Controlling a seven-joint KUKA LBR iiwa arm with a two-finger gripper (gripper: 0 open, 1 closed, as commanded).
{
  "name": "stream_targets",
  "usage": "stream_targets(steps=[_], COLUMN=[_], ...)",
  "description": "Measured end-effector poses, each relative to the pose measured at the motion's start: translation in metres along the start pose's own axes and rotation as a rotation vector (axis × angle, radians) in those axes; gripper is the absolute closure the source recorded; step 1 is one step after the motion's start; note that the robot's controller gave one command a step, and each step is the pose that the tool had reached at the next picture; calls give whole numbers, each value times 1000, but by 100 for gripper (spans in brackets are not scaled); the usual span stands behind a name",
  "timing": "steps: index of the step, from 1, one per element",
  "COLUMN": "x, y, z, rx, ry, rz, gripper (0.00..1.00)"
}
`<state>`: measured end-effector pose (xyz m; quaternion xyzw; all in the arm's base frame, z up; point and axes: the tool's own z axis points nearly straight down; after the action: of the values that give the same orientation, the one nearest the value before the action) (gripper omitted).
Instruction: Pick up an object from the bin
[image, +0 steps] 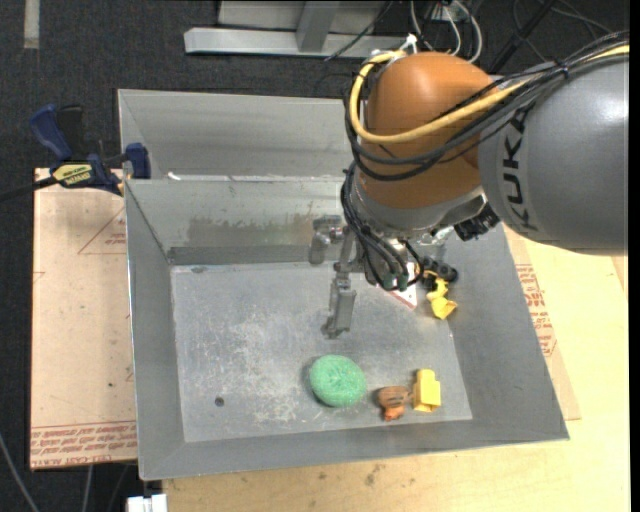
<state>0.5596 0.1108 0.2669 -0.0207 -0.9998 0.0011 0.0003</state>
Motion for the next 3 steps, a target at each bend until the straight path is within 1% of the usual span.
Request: stream_targets(steps=[1, 2, 3], x=[11, 11, 21], y=[-18, -43, -68], z=[31, 79, 95], rx=[-6, -3, -3], ry=[-11, -2, -1], rz=[-13, -175, -142], gripper=[0, 0, 0])
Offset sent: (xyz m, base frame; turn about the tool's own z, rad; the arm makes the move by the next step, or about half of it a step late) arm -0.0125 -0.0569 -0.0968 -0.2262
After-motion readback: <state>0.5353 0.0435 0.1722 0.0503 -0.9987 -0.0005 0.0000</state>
